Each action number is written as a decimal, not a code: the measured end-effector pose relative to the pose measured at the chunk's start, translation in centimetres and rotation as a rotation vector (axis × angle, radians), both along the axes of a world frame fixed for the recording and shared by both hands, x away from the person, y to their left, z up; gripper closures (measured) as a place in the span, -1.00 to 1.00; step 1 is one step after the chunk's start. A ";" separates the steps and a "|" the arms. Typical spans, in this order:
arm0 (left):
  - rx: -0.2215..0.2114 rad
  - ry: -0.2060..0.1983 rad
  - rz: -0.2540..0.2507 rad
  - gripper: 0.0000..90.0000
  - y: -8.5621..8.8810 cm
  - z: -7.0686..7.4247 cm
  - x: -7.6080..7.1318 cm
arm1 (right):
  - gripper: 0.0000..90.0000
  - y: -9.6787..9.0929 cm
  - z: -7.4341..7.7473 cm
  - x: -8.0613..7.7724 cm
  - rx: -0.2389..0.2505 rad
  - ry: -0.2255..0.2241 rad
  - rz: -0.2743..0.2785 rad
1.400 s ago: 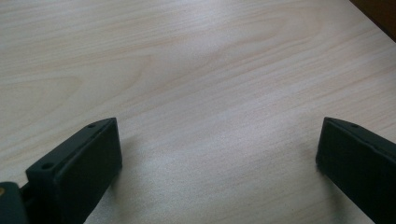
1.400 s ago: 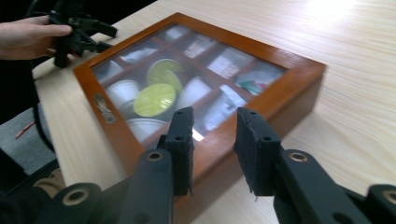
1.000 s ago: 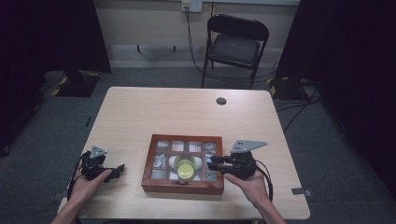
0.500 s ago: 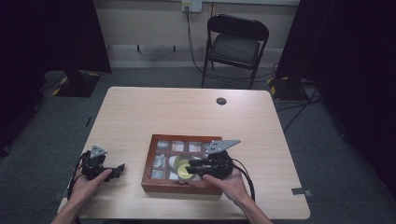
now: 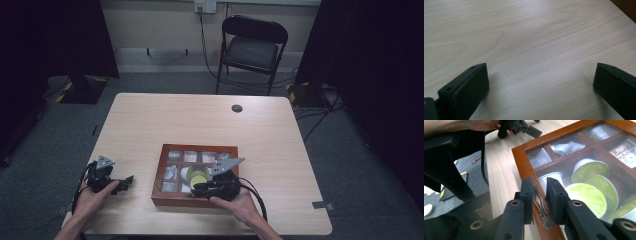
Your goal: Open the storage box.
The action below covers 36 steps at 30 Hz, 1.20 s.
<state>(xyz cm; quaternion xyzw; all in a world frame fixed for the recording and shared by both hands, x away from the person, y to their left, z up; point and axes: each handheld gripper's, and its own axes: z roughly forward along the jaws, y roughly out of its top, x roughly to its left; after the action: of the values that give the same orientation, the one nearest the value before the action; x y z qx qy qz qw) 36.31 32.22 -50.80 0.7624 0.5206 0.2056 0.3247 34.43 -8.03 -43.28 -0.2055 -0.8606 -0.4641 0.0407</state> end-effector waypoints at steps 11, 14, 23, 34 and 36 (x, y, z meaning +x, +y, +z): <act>-0.004 0.000 -0.026 -1.00 0.1 0.0 0.2 | 0.71 0.6 -0.7 -0.3 -0.030 -0.024 0.008; -0.006 -0.002 -0.023 -1.00 0.0 0.0 0.2 | 0.69 0.6 -1.0 -0.2 -0.042 -0.027 0.005; -0.004 -0.003 -0.024 -1.00 0.0 0.0 0.1 | 0.80 0.6 -1.3 -0.5 -0.042 -0.043 0.024; -0.006 -0.004 -0.022 -1.00 0.0 0.0 0.1 | 0.81 0.4 -0.9 -0.1 -0.045 -0.027 0.040; -0.005 -0.004 -0.023 -1.00 0.0 0.0 0.1 | 0.81 0.3 -0.9 0.0 -0.042 -0.018 0.043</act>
<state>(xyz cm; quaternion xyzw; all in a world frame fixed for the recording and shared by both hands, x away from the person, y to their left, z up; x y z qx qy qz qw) 36.45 32.24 -50.83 0.7670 0.5119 0.2020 0.3300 34.40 -7.77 -44.15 -0.1838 -0.8748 -0.4466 0.0385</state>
